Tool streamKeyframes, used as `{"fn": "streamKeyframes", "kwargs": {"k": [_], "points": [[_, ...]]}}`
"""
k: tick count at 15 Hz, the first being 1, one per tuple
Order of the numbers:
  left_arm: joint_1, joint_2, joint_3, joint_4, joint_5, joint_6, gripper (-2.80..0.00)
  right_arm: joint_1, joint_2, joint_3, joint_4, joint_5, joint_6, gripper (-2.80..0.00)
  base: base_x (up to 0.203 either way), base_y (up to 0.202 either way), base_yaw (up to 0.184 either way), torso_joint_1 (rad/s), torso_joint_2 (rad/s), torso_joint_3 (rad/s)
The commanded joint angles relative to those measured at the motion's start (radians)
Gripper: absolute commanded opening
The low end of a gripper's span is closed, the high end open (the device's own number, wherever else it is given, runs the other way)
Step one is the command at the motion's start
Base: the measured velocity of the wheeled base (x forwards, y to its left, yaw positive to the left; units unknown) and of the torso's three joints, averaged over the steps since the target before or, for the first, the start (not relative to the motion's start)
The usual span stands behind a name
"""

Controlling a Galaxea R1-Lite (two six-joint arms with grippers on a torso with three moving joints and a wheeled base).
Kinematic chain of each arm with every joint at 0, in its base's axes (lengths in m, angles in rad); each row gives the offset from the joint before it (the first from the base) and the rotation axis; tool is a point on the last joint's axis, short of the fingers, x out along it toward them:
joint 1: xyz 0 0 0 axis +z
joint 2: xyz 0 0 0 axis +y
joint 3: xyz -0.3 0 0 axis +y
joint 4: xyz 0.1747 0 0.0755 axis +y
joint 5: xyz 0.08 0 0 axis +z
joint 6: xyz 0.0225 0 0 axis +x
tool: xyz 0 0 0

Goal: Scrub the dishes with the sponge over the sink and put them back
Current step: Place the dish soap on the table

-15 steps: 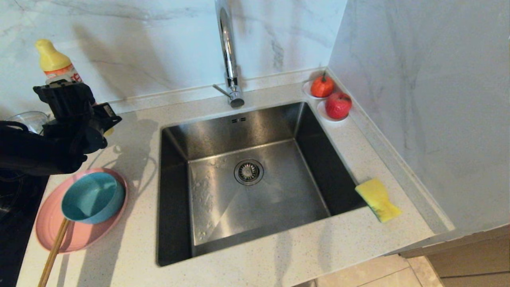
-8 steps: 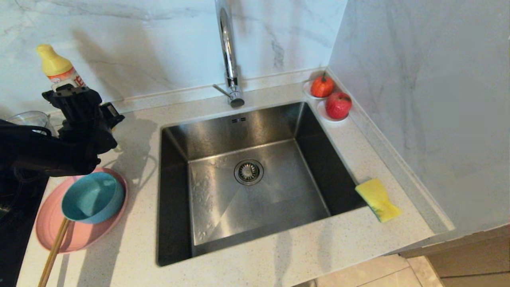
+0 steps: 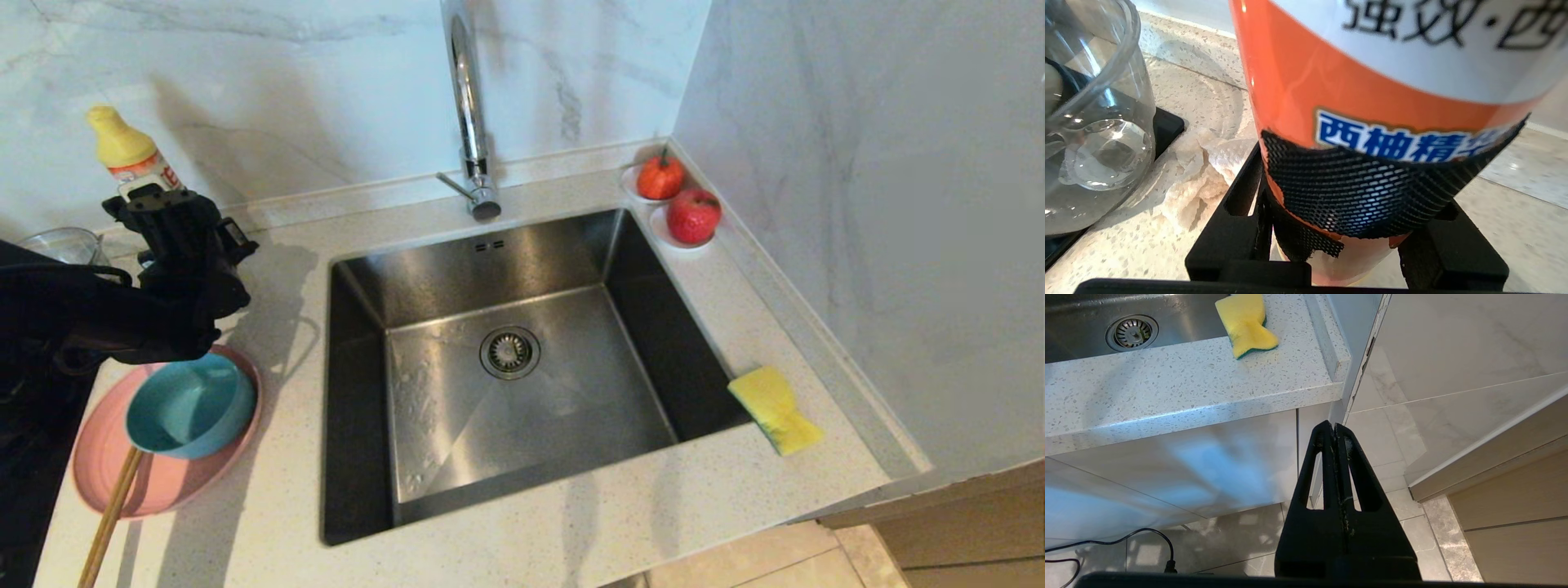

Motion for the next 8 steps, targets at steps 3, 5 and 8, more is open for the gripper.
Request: {"fn": "streamKeyframes", "kwargs": {"k": [3,5,8], "points": [[0.010,0.049,-0.053,-0.005,0.004,-0.007,-2.80,0.001,0.001,0.000,-0.001,0.000,0.000,-2.80,0.000,0.000,0.000,0.000,0.00,0.000],[0.011,0.058,-0.071,-0.005,0.002,-0.010,-2.80,0.000,0.001,0.000,-0.001,0.000,0.000,-2.80,0.000,0.000,0.000,0.000,0.00,0.000],[0.011,0.072,-0.088,-0.002,0.004,-0.012,-2.80,0.001,0.001,0.000,-0.001,0.000,0.000,-2.80,0.000,0.000,0.000,0.000,0.00,0.000]]}}
